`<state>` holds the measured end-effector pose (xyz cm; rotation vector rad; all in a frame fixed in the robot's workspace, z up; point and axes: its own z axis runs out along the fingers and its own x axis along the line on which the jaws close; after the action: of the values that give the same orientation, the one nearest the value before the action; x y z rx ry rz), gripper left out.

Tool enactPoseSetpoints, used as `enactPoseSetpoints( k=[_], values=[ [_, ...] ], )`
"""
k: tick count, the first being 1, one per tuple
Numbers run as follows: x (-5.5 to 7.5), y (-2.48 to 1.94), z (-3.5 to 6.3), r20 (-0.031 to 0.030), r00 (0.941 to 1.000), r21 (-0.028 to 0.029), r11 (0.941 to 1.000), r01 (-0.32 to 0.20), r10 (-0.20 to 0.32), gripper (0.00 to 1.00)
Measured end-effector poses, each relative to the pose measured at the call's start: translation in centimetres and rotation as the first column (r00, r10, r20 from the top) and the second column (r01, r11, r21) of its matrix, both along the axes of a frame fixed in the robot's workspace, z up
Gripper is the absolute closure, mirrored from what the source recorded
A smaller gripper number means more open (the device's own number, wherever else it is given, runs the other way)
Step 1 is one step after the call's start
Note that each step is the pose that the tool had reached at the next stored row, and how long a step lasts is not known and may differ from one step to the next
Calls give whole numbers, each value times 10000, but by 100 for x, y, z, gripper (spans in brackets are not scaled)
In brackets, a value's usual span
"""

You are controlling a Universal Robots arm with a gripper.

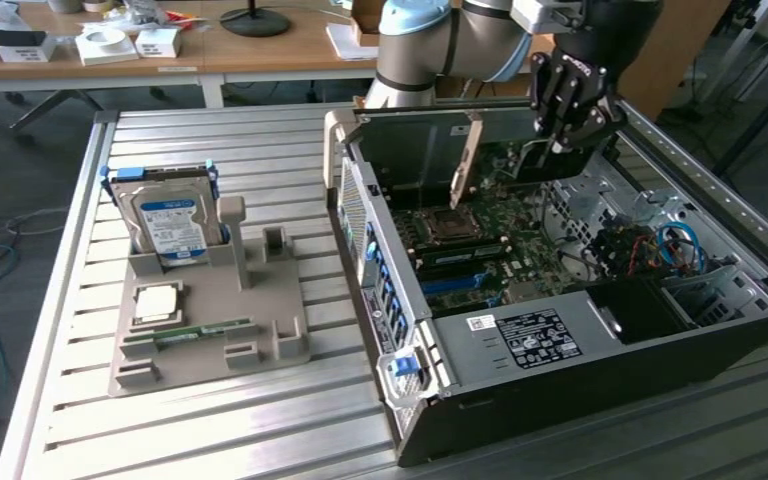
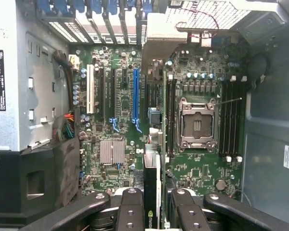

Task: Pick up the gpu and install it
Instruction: 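Insert the gpu into the slot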

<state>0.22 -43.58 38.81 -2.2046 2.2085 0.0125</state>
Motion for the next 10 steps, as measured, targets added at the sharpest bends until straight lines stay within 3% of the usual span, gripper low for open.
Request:
enactPoseSetpoints(
  k=[10],
  values=[
    [-40, 0, -21, 0, 10000, 0, 10000, 1, -1, 73]
  ],
)
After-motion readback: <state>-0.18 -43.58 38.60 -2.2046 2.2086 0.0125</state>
